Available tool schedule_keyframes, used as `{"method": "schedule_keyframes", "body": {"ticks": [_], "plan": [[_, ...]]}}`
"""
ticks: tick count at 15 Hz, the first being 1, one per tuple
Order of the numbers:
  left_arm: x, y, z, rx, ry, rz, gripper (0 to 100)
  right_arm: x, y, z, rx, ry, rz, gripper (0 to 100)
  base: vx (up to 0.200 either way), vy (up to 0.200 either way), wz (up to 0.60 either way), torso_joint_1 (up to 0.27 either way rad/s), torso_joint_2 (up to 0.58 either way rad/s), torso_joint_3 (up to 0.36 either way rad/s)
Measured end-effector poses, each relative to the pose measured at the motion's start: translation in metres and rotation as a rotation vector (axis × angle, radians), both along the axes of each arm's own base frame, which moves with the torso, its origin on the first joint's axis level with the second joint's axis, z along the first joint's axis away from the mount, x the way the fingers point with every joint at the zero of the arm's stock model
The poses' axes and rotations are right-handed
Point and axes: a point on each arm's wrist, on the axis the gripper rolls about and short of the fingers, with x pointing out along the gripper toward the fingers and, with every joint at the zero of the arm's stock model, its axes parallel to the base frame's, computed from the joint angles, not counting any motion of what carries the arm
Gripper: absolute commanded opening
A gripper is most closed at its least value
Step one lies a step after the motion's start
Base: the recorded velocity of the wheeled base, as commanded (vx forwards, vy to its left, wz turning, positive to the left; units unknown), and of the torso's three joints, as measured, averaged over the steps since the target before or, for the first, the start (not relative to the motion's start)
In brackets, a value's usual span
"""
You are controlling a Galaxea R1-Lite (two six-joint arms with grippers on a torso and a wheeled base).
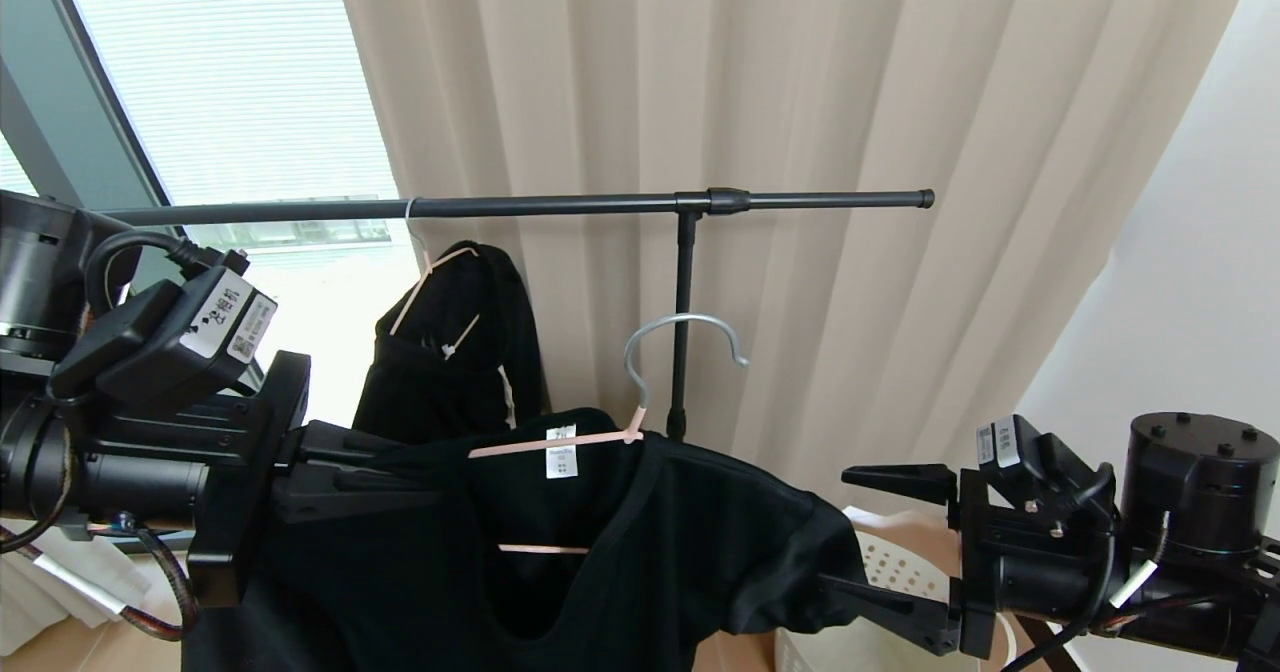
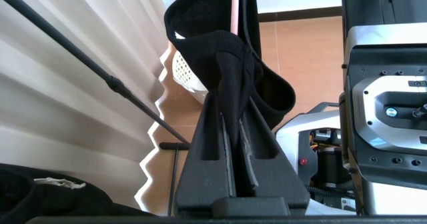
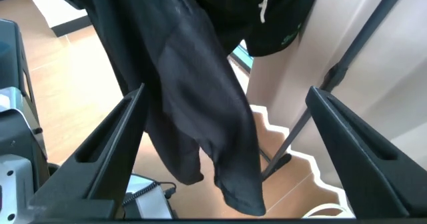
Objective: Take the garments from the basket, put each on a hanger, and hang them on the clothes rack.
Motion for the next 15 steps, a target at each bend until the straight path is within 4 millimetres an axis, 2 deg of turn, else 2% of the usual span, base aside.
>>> {"method": "schedule_keyframes", "body": {"ticks": [9, 15], "plan": [[-0.003, 0.001, 0.001, -0.004, 0.002, 0.008, 0, 0.007, 0.0, -0.025, -0.058, 0.066, 0.005, 100, 0.0, 0.0, 0.0, 0.0, 0.0, 0.0], [-0.004, 0.001, 0.003, -0.005, -0.005, 0.009, 0, 0.01, 0.001, -0.032, -0.077, 0.078, 0.01, 100, 0.0, 0.0, 0.0, 0.0, 0.0, 0.0]]}}
